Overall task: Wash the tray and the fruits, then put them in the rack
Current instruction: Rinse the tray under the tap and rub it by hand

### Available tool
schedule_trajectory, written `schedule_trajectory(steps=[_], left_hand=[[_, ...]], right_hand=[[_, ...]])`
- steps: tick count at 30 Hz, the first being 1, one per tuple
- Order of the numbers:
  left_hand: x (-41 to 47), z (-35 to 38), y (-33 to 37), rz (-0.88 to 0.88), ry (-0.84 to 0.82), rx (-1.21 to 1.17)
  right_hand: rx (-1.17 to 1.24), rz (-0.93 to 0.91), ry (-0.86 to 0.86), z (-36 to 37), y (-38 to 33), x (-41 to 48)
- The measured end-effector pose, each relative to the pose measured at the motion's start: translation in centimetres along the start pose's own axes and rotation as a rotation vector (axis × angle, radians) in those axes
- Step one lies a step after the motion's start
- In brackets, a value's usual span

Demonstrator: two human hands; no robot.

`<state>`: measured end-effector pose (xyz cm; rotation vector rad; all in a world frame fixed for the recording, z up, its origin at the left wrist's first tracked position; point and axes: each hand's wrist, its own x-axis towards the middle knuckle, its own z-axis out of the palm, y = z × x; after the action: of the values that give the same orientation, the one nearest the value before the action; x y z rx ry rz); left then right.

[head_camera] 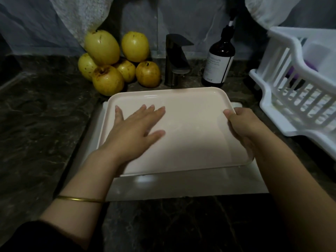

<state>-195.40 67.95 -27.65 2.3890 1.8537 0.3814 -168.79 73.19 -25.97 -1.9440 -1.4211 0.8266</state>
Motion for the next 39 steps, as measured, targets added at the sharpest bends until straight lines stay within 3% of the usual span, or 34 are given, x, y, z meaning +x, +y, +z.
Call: schedule_trajectory(steps=[2, 7, 14, 18, 24, 32, 36, 39], left_hand=[[0.2, 0.0, -0.1, -0.044, 0.066, 0.002], [0.0, 0.0, -0.1, -0.203, -0.134, 0.213], [0.0, -1.1, -1.9, -0.727, 0.108, 0.066], [-0.3, -1.7, -2.5, -0.739, 0.192, 0.153], [-0.2, -1.5, -2.4, -0.762, 0.134, 0.214], [0.0, -1.3, -2.9, -0.781, 0.295, 0.015], [-0.1, -1.4, -3.6, -0.729, 0.472, -0.146], [-0.3, -1.5, -3.8, -0.633, 0.632, -0.427]], right_hand=[[-0.004, -0.008, -0.001, 0.0, 0.0, 0.0], [0.024, 0.009, -0.006, 0.0, 0.0, 0.0], [0.062, 0.050, 0.012, -0.5, 0.1, -0.2], [0.056, 0.138, -0.024, -0.1, 0.3, -0.1], [-0.035, 0.240, -0.066, -1.1, 0.4, -0.3], [-0.023, 0.068, -0.071, -1.7, 0.7, -0.6], [0.219, -0.010, -0.083, -1.9, 0.3, -1.4], [0.489, -0.055, -0.162, -1.9, 0.2, -1.6]])
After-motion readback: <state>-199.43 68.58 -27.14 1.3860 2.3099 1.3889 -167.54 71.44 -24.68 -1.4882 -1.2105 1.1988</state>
